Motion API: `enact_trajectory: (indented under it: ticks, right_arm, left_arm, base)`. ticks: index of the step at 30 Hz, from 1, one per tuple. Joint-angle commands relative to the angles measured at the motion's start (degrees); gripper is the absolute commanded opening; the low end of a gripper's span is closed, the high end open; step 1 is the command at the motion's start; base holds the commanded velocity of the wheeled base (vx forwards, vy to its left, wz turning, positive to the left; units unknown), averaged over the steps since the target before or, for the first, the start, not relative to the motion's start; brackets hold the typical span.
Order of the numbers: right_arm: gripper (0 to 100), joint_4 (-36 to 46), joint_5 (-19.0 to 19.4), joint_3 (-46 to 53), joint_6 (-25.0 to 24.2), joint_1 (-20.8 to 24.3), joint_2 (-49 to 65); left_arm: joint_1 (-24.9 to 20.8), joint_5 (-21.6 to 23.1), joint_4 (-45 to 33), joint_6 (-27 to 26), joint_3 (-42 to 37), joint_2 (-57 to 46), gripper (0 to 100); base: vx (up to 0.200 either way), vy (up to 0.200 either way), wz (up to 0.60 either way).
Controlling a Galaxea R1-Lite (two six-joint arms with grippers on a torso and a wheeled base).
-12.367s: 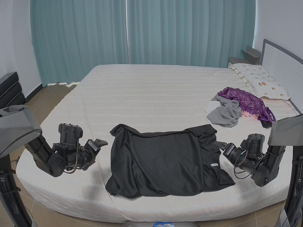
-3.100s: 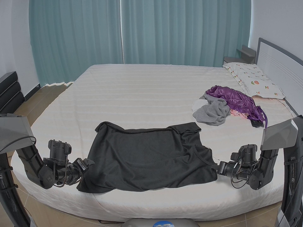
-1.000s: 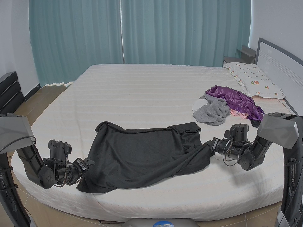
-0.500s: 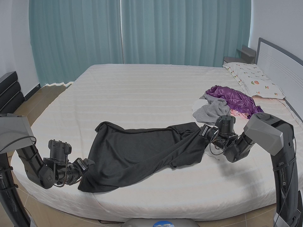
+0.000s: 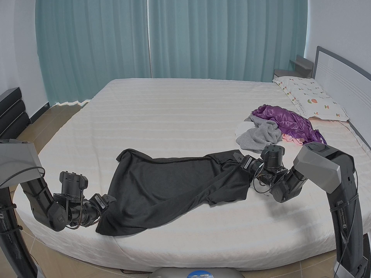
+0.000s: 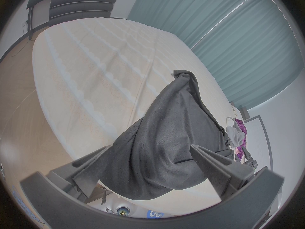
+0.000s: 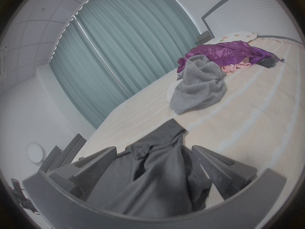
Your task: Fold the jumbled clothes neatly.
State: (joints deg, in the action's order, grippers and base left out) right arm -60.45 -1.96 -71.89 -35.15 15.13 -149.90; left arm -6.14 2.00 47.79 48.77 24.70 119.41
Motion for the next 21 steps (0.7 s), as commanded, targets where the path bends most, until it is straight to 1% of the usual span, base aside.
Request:
enact_trajectory:
  ticks: [1, 4, 6, 8, 10, 15, 21]
  right_arm:
    - [100, -1.4, 3.9, 11.0, -1.0, -0.4, 8.5]
    - [100, -3.3, 5.8, 19.0, -0.6, -0.1, 11.5]
    - [100, -3.7, 6.8, 21.7, -0.5, 0.2, 12.3]
    - [100, -4.8, 9.4, 28.0, 0.2, 1.0, 13.6]
    - [100, -5.4, 10.1, 30.8, 0.7, 1.6, 13.5]
    - [100, -5.3, 10.2, 32.3, 2.5, 2.4, 11.0]
    - [100, -4.6, 10.0, 28.9, 3.0, 3.2, 7.5]
  left_arm:
    - [0.0, 0.0, 0.0, 0.0, 0.0, 0.5, 100]
    - [0.0, 0.0, 0.0, 0.0, -0.1, 0.5, 100]
    - [0.0, -0.1, 0.0, 0.0, -0.1, 0.5, 100]
    - [0.0, -0.1, 0.0, 0.0, -0.1, 0.5, 100]
    - [0.0, -0.1, 0.0, 0.0, -0.1, 0.5, 100]
    - [0.0, -0.1, 0.0, 0.0, -0.1, 0.4, 100]
    - [0.0, -0.1, 0.0, 0.0, 0.0, 0.5, 100]
  base:
    - [0.000, 0.000, 0.00]
    - [0.000, 0.000, 0.00]
    - [0.000, 0.000, 0.00]
    - [0.000, 0.000, 0.00]
    - [0.000, 0.000, 0.00]
    - [0.000, 0.000, 0.00]
    - [0.000, 0.000, 0.00]
